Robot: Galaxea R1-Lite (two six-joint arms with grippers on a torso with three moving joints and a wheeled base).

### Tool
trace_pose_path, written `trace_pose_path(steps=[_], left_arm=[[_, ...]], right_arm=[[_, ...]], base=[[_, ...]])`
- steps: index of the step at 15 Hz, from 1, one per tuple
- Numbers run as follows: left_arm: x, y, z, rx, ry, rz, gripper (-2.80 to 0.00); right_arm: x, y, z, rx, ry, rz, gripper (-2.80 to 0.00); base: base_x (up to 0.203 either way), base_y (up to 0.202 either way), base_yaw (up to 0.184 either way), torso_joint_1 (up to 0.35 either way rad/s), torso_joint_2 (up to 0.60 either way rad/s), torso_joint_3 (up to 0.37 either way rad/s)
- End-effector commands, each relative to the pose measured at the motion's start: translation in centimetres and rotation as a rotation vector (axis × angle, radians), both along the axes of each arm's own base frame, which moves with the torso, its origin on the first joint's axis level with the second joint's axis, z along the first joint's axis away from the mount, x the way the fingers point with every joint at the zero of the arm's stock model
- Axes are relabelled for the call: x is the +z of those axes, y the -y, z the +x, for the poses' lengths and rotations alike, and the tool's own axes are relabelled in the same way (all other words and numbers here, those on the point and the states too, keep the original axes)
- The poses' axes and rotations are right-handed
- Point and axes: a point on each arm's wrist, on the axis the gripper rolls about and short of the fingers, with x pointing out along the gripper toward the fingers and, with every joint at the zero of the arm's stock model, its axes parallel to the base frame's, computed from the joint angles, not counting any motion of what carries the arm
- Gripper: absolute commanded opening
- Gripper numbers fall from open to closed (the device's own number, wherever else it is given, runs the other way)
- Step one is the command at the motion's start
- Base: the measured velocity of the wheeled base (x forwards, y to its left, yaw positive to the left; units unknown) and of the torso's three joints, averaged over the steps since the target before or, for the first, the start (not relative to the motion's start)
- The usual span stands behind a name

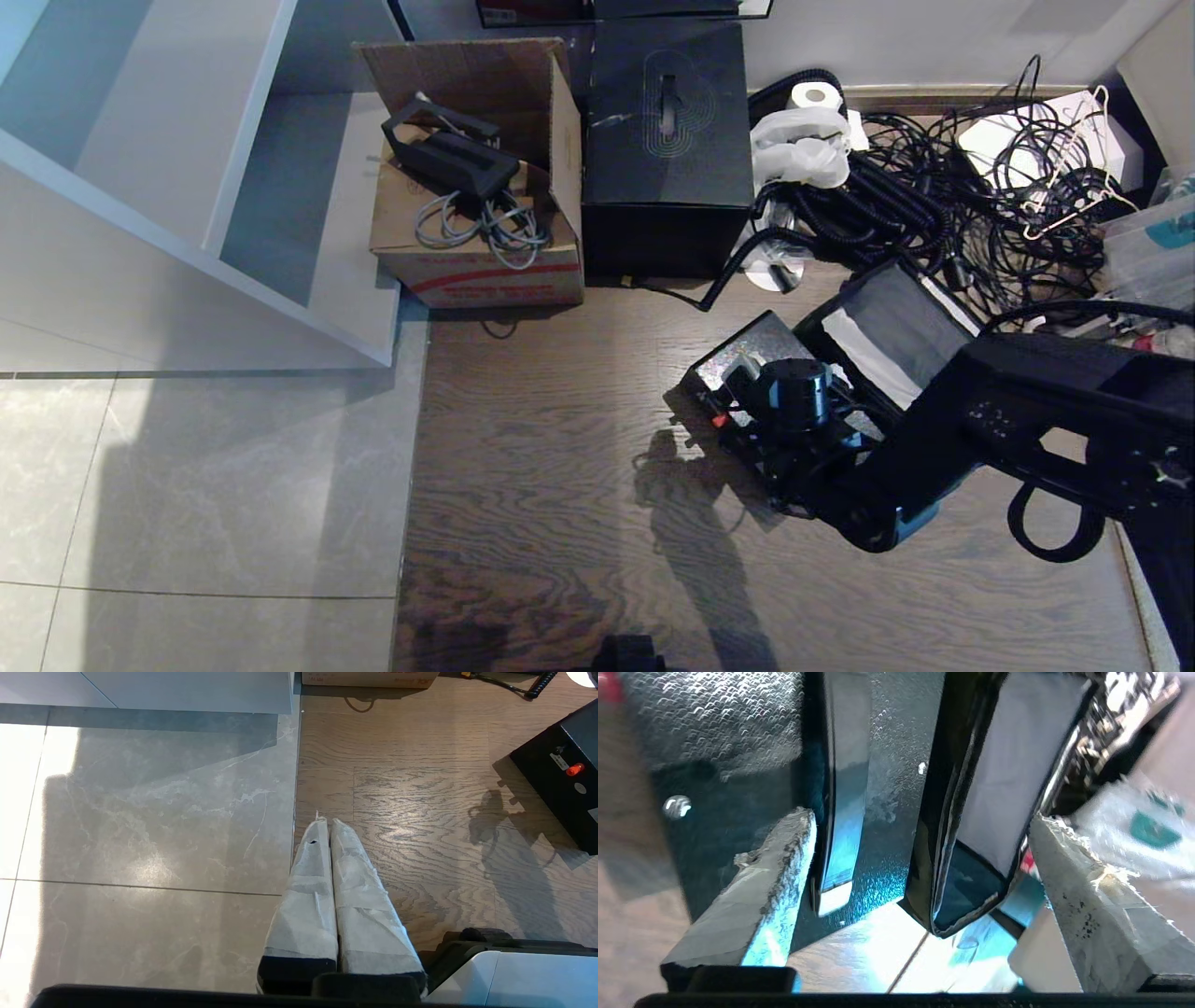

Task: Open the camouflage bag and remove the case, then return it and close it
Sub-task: Grip the handle again

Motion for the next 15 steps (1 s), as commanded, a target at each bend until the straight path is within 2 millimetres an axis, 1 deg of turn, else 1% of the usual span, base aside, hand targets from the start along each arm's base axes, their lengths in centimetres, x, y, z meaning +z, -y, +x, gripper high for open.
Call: trace_pose_path(steps=[1, 7, 9, 12, 15], left_arm=[[0.0, 0.0, 0.0, 0.0, 0.001, 0.0, -2.8], [0.0, 0.0, 0.0, 0.0, 0.001, 0.0, -2.8], [0.0, 0.0, 0.0, 0.0, 0.001, 0.0, -2.8], [0.0, 0.0, 0.0, 0.0, 0.001, 0.0, -2.8], [0.0, 0.0, 0.0, 0.0, 0.001, 0.0, -2.8]], right_arm=[[-1.5, -0.4, 0.8, -0.066, 0.013, -0.019, 0.0], [-3.6, -1.2, 2.6, -0.125, 0.063, 0.027, 0.0], [-3.9, -1.1, 3.7, -0.141, 0.09, 0.043, 0.0], [-4.1, 0.2, 5.3, -0.2, 0.123, 0.049, 0.0], [-3.2, 2.6, 6.4, -0.279, 0.148, 0.048, 0.0]], base=[[0.0, 0.0, 0.0, 0.0, 0.0, 0.0], [0.0, 0.0, 0.0, 0.0, 0.0, 0.0], [0.0, 0.0, 0.0, 0.0, 0.0, 0.0], [0.0, 0.0, 0.0, 0.0, 0.0, 0.0], [0.0, 0.0, 0.0, 0.0, 0.0, 0.0]])
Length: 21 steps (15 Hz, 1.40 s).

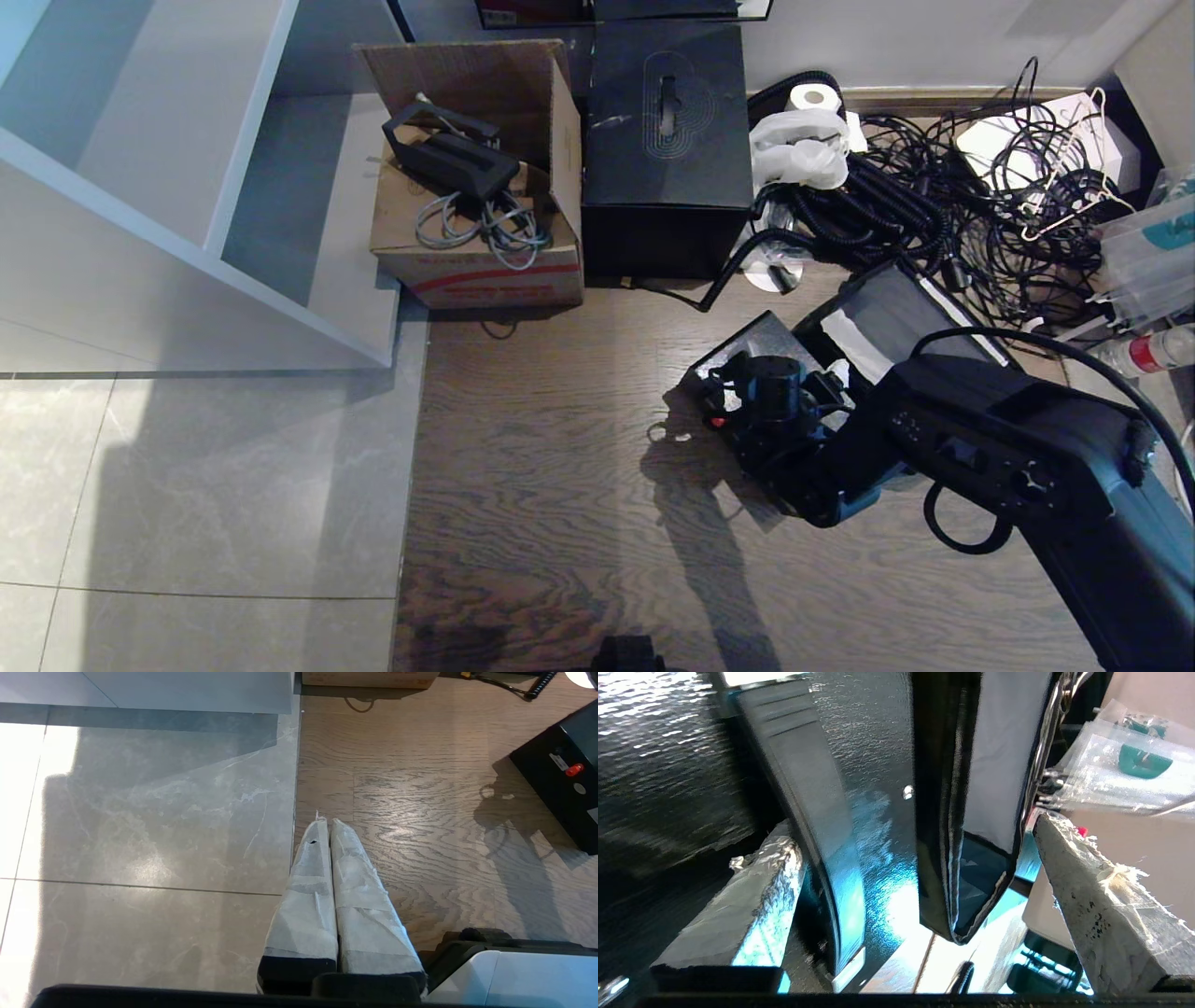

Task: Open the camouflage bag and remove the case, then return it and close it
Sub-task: Grip the handle again

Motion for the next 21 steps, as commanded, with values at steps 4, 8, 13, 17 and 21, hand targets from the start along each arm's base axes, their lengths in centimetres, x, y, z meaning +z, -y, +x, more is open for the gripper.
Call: trace_pose_path(steps=[4, 8, 13, 17, 21], left_arm=[[0.0, 0.0, 0.0, 0.001, 0.001, 0.0, -2.8], [0.0, 0.0, 0.0, 0.001, 0.001, 0.0, -2.8], [0.0, 0.0, 0.0, 0.001, 0.001, 0.0, -2.8], [0.0, 0.0, 0.0, 0.001, 0.001, 0.0, -2.8], [0.0, 0.0, 0.0, 0.001, 0.001, 0.0, -2.8]], right_arm=[[0.1, 3.3, 1.3, -0.13, 0.007, -0.012, 0.0], [-0.9, 3.7, 1.9, -0.157, 0.015, -0.008, 0.0], [-2.6, 3.6, 2.1, -0.166, -0.009, -0.02, 0.0], [-4.3, 3.6, 2.1, -0.163, -0.029, -0.027, -2.8], [-5.0, 3.1, 2.3, -0.15, -0.015, -0.03, -2.8]], base=[[0.0, 0.0, 0.0, 0.0, 0.0, 0.0], [0.0, 0.0, 0.0, 0.0, 0.0, 0.0], [0.0, 0.0, 0.0, 0.0, 0.0, 0.0], [0.0, 0.0, 0.0, 0.0, 0.0, 0.0], [0.0, 0.0, 0.0, 0.0, 0.0, 0.0]])
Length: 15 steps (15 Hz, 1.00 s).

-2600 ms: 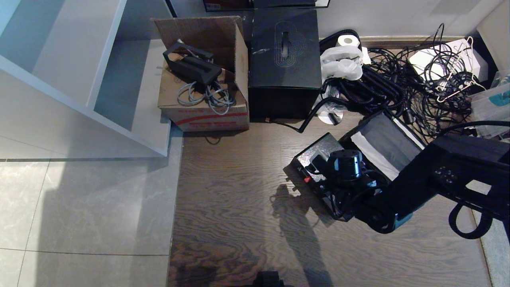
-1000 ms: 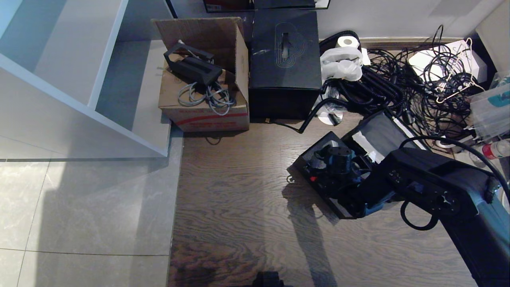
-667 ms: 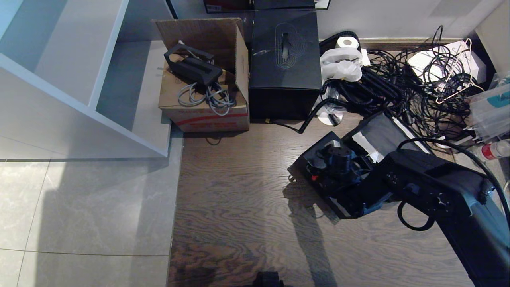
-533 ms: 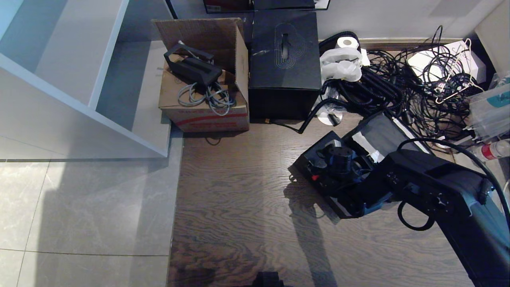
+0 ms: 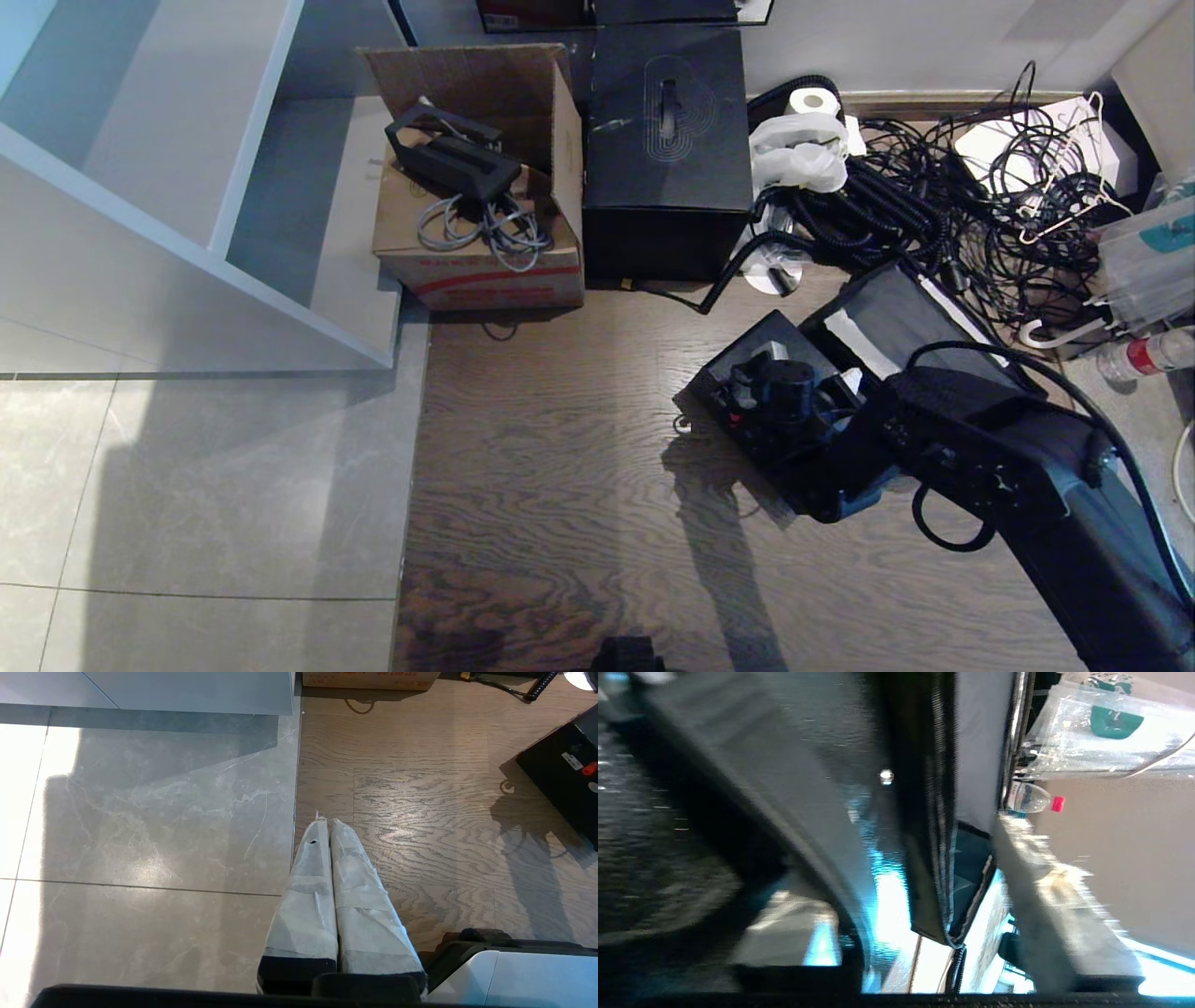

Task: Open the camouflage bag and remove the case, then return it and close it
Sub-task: Grip the handle again, then place the black box back

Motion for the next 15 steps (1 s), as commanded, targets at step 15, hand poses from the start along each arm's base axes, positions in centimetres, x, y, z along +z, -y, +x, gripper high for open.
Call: trace_pose_path(steps=[15], left_arm=[[0.0, 0.0, 0.0, 0.0, 0.001, 0.0, -2.8]], right_arm=[[11.0, -3.9, -6.5, 0.078, 0.252, 0.09, -2.8]], base=[[0.0, 0.0, 0.0, 0.0, 0.0, 0.0]])
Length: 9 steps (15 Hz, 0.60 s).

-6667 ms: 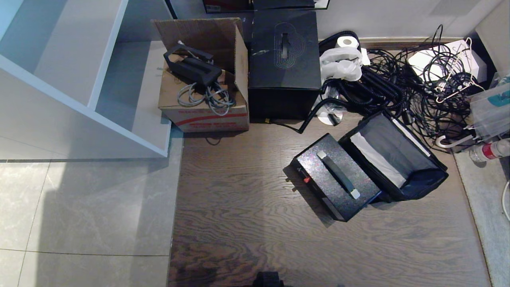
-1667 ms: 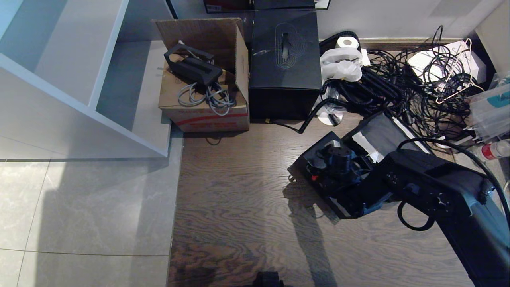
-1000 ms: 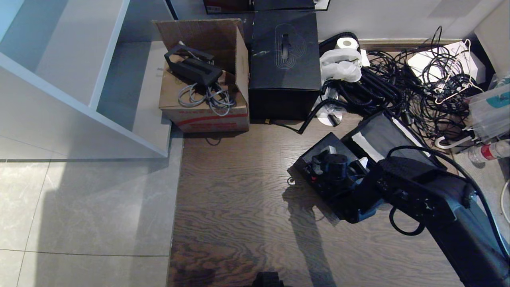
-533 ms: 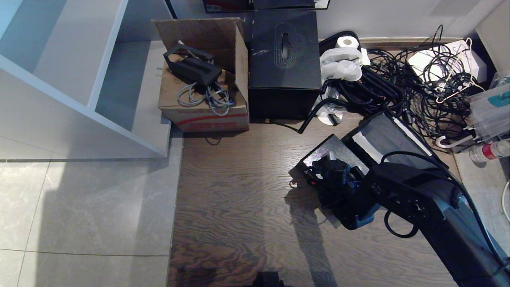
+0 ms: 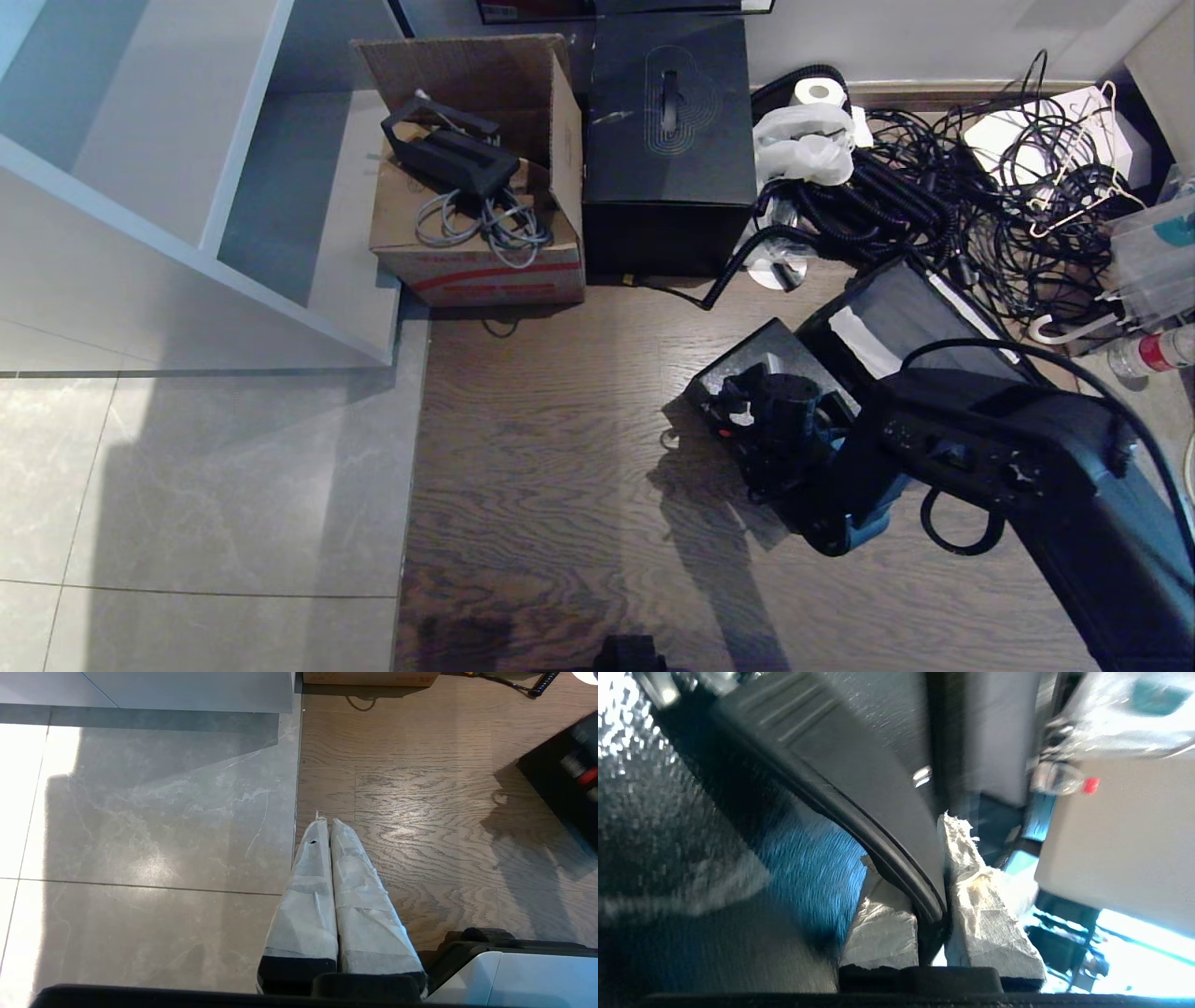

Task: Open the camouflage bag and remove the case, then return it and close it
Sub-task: Place the black box back

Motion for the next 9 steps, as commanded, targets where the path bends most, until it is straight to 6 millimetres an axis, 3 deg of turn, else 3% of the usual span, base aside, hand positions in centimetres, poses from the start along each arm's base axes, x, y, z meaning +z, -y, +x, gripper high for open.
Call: trace_pose_path(steps=[1, 6, 9], left_arm=[[0.0, 0.0, 0.0, 0.0, 0.0, 0.0, -2.8], [0.0, 0.0, 0.0, 0.0, 0.0, 0.0, -2.8], [0.0, 0.0, 0.0, 0.0, 0.0, 0.0, -2.8]], right_arm=[[6.7, 0.6, -2.3, -0.001, 0.103, 0.044, -2.8], [13.5, 3.2, -6.8, -0.01, 0.134, 0.049, -2.8], [16.4, 6.3, -7.8, -0.058, 0.111, 0.031, -2.8]], base=[[0.0, 0.0, 0.0, 0.0, 0.0, 0.0], [0.0, 0.0, 0.0, 0.0, 0.0, 0.0], [0.0, 0.0, 0.0, 0.0, 0.0, 0.0]])
